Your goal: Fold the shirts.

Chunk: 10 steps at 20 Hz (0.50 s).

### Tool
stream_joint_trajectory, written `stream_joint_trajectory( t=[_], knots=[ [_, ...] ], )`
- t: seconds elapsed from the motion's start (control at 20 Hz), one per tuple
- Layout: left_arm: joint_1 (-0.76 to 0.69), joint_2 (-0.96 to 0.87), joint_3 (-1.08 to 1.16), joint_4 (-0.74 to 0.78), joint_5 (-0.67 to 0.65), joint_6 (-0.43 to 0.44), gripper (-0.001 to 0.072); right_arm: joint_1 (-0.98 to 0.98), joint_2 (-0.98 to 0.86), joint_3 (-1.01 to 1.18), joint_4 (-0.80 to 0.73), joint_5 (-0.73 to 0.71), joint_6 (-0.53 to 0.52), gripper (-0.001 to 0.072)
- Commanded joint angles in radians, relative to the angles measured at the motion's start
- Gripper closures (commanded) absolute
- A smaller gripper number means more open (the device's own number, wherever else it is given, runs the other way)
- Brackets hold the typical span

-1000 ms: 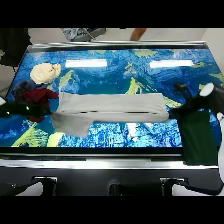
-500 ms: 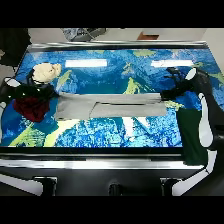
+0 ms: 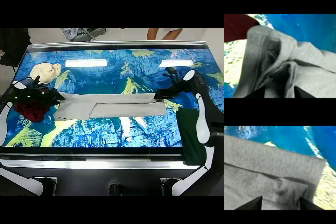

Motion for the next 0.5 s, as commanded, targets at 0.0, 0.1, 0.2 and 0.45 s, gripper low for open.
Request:
stream_joint_trajectory(
  t=[0.0,0.1,0.2,0.45],
  knots=[
    [0.028,0.045,0.001,-0.002,-0.047,0.029,0.0257,-0.084,0.024,0.000,0.028,0.075,-0.002,0.0114],
    [0.029,0.098,0.001,-0.008,-0.060,0.058,0.0257,-0.138,0.006,-0.011,0.073,0.135,0.018,0.0036],
    [0.016,0.155,0.001,-0.033,-0.076,0.098,0.0257,-0.146,-0.031,-0.031,0.130,0.156,0.019,-0.0002],
    [-0.064,0.294,0.001,-0.061,-0.079,0.120,0.0257,-0.094,-0.123,-0.031,0.251,0.140,0.070,0.0004]
  ],
)
